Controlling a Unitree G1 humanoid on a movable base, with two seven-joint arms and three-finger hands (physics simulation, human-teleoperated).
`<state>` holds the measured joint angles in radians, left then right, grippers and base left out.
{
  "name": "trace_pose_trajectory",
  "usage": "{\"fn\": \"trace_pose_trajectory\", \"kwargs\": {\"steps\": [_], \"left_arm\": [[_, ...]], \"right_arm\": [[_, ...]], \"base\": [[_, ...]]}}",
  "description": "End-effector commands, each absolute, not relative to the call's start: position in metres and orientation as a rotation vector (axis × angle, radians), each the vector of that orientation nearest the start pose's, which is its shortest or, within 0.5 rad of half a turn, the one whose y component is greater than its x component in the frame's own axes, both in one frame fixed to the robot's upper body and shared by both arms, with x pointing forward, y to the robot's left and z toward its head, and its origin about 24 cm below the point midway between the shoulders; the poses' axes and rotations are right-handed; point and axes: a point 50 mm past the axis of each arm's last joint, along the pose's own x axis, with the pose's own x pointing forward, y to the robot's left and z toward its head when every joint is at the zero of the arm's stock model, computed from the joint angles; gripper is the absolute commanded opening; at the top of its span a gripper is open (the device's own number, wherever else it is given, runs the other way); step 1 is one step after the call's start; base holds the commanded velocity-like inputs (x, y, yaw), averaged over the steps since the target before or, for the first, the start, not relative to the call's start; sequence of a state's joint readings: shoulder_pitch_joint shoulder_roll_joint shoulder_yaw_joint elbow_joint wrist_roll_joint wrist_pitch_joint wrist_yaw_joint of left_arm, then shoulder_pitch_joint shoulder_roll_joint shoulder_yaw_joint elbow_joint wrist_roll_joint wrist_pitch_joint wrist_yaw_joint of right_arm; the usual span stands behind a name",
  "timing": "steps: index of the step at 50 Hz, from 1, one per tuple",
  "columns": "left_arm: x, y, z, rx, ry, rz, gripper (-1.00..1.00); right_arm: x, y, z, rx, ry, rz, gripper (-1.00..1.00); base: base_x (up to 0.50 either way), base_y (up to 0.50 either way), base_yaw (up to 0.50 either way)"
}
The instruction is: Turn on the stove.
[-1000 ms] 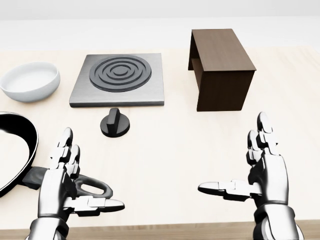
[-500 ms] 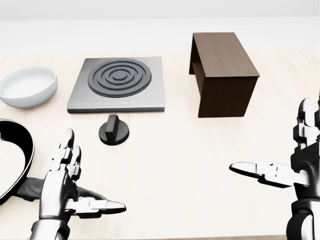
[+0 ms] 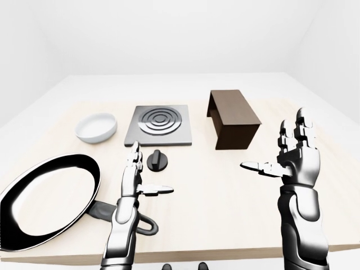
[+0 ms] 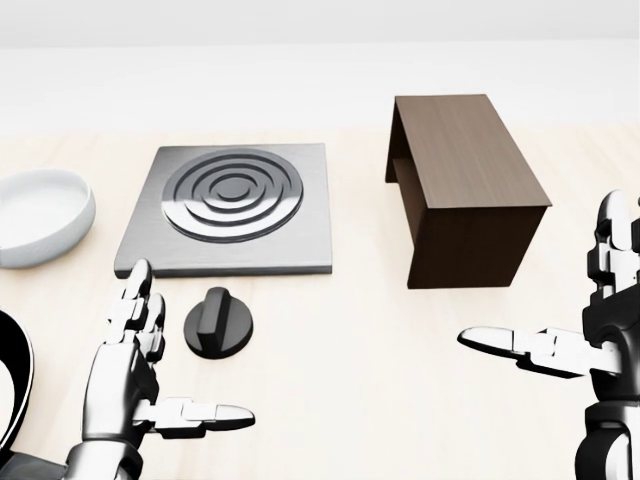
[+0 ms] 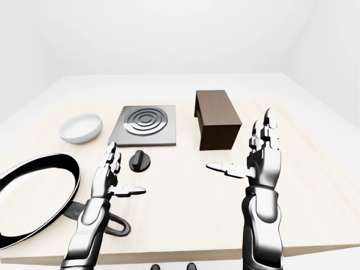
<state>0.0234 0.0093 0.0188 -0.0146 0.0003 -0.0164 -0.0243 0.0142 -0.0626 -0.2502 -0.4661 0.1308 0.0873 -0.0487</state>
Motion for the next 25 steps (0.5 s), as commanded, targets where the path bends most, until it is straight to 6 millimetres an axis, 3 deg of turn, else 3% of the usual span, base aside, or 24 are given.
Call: {"fn": "trace_pose_trajectory", "kwargs": {"steps": [1,10,21,25], "left_arm": [[0.249,0.155,0.039,0.012,-0.007,0.000,1.00],[0.249,0.154,0.038,0.013,-0.006,-0.003,1.00],[0.249,0.150,0.031,0.021,0.009,-0.018,1.00],[0.251,0.148,0.017,0.024,0.052,-0.029,1.00]], "right_arm": [[0.227,-0.214,0.140,0.026,-0.381,-0.246,1.00],[0.226,-0.214,0.141,0.026,-0.383,-0.248,1.00],[0.225,-0.214,0.140,0.037,-0.382,-0.244,1.00],[0.225,-0.213,0.141,0.039,-0.386,-0.240,1.00]], "base": [[0.34,0.00,0.00],[0.31,0.00,0.00],[0.00,0.00,0.00],[0.00,0.00,0.00]]}}
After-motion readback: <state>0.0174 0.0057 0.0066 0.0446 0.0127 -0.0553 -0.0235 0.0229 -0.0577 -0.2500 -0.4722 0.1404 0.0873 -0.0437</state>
